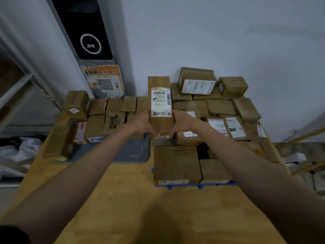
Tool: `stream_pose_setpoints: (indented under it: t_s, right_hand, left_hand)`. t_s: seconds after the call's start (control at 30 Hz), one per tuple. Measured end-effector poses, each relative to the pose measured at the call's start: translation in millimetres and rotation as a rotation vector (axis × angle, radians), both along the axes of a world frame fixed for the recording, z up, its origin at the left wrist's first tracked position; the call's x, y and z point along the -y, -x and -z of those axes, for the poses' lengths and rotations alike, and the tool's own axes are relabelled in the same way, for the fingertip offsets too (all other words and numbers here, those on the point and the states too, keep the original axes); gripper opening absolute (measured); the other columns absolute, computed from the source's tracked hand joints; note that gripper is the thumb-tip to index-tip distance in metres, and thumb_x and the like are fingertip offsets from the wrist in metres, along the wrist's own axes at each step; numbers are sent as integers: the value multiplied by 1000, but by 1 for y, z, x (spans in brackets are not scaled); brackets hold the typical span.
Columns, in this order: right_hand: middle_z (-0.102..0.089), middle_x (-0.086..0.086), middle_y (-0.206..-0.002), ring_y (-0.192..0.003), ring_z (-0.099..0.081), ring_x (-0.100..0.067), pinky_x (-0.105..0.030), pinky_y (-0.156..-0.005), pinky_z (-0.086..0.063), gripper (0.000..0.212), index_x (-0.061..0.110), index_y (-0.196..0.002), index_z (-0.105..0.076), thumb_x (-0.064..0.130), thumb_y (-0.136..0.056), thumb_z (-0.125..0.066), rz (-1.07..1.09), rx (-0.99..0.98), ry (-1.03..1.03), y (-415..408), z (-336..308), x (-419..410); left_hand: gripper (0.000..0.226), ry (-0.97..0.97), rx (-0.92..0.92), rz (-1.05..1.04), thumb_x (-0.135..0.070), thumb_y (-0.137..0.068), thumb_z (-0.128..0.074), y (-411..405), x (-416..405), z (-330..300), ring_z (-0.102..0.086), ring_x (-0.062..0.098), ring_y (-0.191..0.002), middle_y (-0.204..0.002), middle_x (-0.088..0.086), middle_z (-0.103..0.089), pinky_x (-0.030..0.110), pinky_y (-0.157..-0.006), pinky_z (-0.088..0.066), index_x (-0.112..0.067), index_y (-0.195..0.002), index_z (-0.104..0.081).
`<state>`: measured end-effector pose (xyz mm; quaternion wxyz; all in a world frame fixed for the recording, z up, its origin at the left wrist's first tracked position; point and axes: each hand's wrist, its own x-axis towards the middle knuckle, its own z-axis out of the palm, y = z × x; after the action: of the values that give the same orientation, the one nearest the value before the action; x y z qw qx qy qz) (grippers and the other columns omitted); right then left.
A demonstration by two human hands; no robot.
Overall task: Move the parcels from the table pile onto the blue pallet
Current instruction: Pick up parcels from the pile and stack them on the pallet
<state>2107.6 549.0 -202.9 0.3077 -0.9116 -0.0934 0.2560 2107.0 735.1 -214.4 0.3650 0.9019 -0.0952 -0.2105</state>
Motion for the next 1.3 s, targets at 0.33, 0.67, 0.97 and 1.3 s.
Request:
stream_pose_setpoints:
  t_s: [0.33,0.67,0.97,1.3]
  right_hand:
    - [-63,-8,-121,-111,-60,-25,-36,-94,-52,53,13,-127,-58,9,-77,-75,-32,102,85,-124,14,3]
    - [-64,-5,-117,-114,-58,-25,-47,-100,-48,44,15,-119,-62,10,-77,-75,11,24,162,-211,80,12]
    - [-60,-6,-124,-117,-55,-27,-48,-100,-47,59,16,-130,-54,11,-74,-74,60,-13,200,-238,107,18]
    - [-64,-2,-86,-79,-64,-19,-34,-69,-57,10,13,-85,-60,20,-83,-67,96,29,336,-207,73,25]
  left_hand:
    - [77,-31,38,4,-14,-58,-91,-126,11,10,-54,22,-119,-131,1,-59,42,-104,-44,-25,-125,-55]
    - [75,-77,-41,-30,-15,-60,-89,-212,33,77,-55,19,-115,-124,-4,-58,29,-86,-44,-24,-125,-54]
    - [86,-126,-110,-84,-17,-61,-90,-242,39,113,-52,21,-118,-135,3,-55,28,-87,-41,-19,-136,-47]
    - [79,-431,-101,-2,-38,-69,-85,-212,34,85,-57,24,-113,-128,5,-58,37,-94,-51,-14,-135,-50]
